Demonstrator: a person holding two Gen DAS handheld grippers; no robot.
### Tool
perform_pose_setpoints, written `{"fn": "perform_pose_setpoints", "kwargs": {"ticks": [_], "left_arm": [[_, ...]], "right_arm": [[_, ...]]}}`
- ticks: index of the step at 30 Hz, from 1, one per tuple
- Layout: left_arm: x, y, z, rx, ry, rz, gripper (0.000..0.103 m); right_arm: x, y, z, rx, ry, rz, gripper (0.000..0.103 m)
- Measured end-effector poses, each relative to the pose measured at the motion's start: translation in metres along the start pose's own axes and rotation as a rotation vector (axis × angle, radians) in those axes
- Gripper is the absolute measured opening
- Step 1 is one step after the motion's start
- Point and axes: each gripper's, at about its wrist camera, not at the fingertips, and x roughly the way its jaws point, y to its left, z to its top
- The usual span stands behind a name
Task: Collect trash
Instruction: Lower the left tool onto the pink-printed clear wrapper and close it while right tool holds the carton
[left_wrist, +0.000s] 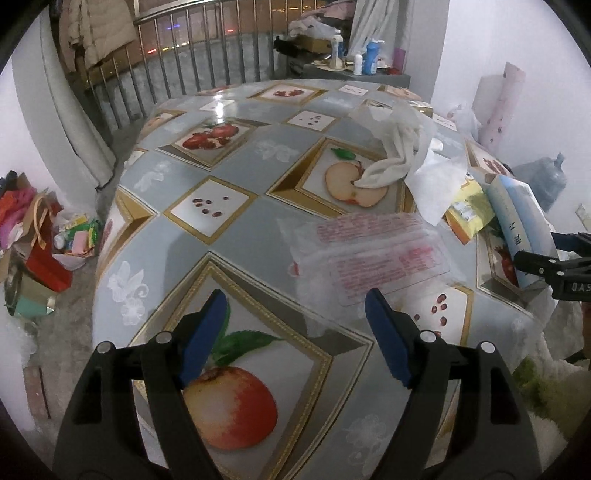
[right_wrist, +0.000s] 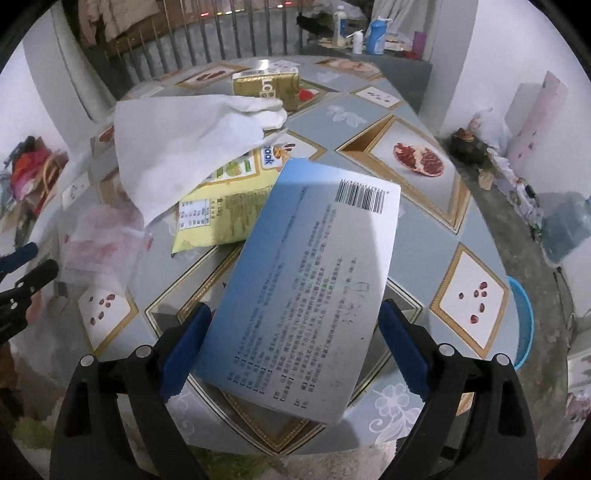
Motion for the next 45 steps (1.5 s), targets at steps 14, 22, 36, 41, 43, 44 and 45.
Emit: {"fn": "perform_pose_setpoints", "kwargs": {"ticks": [14,22,36,41,43,44,45], "left_arm": [[0.033,-0.012,0.014,0.036,0.053,-0.044,0.072],[0.030,-0.020,0.012,0.059,0.046,-0.048,0.064],[-0.007,-0.026,0.008,0.166,-0.041,-0.184,0.069],[0.000,-0.054,0.001,0.362,-0.033,-0.150,0.071],[0.006,-0.060,-0.002,0.417,-0.028,-0.144,0.071],[0.010,-0.062,-0.002,0.432,-0.019,-0.150,0.071],[0.015,-0.062,-0.002,0.438,-0.004,-0.159,0.071]], "right_arm": [[-0.015,-0.035,-0.007,-0.063,-0.068,-0.051,0.089],[-0.006,-0.039,-0.008,-0.043,-0.044,-0.018,0.085],[-0.001,-0.045,-0.009,-0.005,-0.034,0.026,0.085],[0.000,-0.047,-0.008,0.006,-0.032,0.035,0.085],[-0.001,-0.048,-0.008,0.013,-0.033,0.041,0.085],[-0.001,-0.048,-0.008,0.015,-0.032,0.043,0.085],[0.000,-0.048,-0.008,0.016,-0.030,0.043,0.085]]}}
